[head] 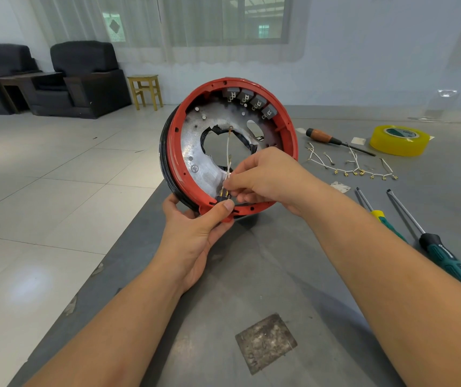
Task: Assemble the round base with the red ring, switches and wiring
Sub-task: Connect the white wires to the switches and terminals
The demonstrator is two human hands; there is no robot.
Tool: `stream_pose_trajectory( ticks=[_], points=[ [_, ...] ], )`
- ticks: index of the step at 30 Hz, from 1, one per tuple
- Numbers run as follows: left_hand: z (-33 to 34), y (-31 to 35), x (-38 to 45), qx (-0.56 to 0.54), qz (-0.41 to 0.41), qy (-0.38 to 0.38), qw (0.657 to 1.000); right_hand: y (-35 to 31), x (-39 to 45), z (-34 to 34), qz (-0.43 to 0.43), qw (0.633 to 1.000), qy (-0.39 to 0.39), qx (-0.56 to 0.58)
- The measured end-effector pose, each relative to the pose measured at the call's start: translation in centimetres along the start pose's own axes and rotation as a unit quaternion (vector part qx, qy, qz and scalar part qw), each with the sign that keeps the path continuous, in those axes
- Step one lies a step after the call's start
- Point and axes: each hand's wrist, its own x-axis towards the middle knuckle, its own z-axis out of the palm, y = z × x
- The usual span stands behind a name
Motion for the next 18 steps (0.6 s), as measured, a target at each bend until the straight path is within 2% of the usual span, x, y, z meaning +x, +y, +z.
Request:
stream_pose_trajectory(
  ticks=[6, 18],
  points=[
    [-0.16, -0.17, 0.16, -0.002, 0.004, -0.004, 1.000, -0.22, -0.05, -0.14, 0.010, 0.998, -0.004, -0.056],
    [0.17, -0.06, -0.38, 0.003, 0.017, 0.013, 1.000, -0.45, -0.26, 0.37, 0.027, 0.999, -0.017, -0.041]
  ],
)
